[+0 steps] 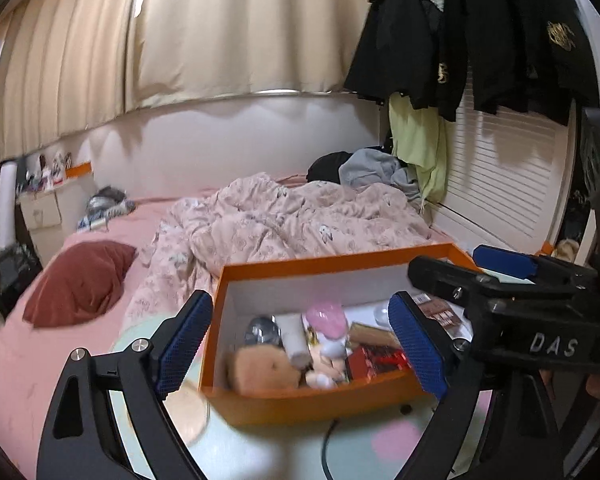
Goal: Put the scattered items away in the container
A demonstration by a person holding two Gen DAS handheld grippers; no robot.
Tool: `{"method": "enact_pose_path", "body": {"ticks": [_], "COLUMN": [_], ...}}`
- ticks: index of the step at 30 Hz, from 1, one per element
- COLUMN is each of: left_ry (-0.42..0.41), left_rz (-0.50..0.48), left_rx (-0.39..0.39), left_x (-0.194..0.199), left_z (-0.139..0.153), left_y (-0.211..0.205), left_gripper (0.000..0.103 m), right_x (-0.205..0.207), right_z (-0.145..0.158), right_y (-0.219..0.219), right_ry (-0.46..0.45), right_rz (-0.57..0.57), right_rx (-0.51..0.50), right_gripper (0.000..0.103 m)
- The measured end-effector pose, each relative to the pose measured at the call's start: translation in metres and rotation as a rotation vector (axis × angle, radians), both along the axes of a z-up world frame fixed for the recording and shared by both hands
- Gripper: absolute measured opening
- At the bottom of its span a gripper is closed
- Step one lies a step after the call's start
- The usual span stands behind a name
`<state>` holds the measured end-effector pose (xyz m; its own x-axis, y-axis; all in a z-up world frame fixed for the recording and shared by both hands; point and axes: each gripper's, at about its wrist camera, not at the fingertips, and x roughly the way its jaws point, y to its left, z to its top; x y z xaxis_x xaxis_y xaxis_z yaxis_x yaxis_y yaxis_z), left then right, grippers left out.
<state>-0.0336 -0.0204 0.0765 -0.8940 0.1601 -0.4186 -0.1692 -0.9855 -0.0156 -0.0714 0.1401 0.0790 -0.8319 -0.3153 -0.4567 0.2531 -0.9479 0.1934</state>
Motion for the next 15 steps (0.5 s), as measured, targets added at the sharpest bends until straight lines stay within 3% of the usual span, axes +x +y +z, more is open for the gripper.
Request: {"method": "enact_pose_path", "body": {"ticks": [4,10,15], "left_ry": [-0.088,-0.179,-0.315], "left_rz": [0.005,0.081,0.114], "left_rx": [0.029,0.05,-0.016], "left_x": [0.02,0.048,0.042], "left_z": [0.001,-0.01,-0.039], "left_y": [-0.005,-0.012,0.0], "left_gripper": [0.089,0.089,0.089], "right_x": [0.022,0.061,0.071], "right_z": [0.0,-0.012,-0.037], "right_y": [0.011,0.015,0.013], "right_ry": [-0.002,-0.075,-0.193], "right_rz": [-0.026,-0.045,-0.028], "right_rx": [-0.027,0.085,0.173], "right_gripper": [0.092,0.094,0.094]}}
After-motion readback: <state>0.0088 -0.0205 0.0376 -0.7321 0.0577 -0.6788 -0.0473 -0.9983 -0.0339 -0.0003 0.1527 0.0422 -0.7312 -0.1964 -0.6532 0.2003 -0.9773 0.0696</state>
